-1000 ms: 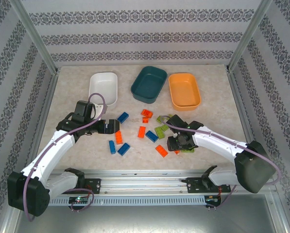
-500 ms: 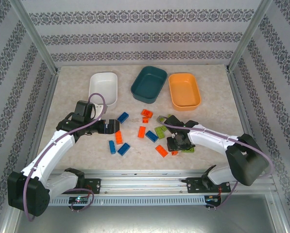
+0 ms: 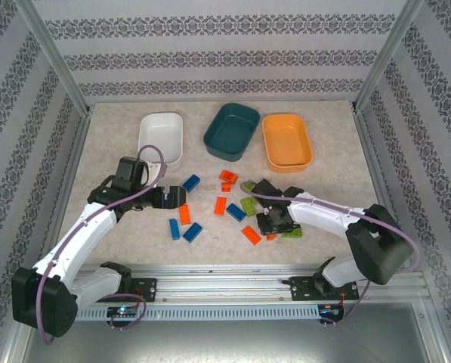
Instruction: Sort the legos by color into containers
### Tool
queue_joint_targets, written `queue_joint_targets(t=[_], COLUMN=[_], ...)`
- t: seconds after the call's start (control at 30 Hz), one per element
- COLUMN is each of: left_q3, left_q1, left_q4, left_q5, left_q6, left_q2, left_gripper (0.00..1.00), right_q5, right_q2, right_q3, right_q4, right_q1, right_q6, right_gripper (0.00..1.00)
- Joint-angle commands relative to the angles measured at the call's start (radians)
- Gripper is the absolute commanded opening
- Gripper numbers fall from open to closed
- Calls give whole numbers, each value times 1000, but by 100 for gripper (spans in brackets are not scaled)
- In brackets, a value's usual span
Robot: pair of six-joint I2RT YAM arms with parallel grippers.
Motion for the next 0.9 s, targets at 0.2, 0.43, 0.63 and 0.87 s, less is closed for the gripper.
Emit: queue_joint_targets(t=[0.2, 0.43, 0.63, 0.87], left_q3=[-5, 5, 115, 260], left_q1=[-2, 0, 87, 151], left_q4=[-12, -22, -50, -52], left_q5=[2, -59, -189, -308], left_q6=[15, 21, -49, -27], left_q2=[0, -44, 11, 193], left_gripper=[100, 100, 99, 100], right_q5=[-69, -96, -150, -157], right_q2=[-152, -52, 157, 467], right_q3=[148, 394, 612, 905], right_q4=[-32, 5, 48, 46], right_q1=[-56, -161, -227, -245], right_q6=[16, 10, 10, -10], right_gripper=[15, 14, 14, 14])
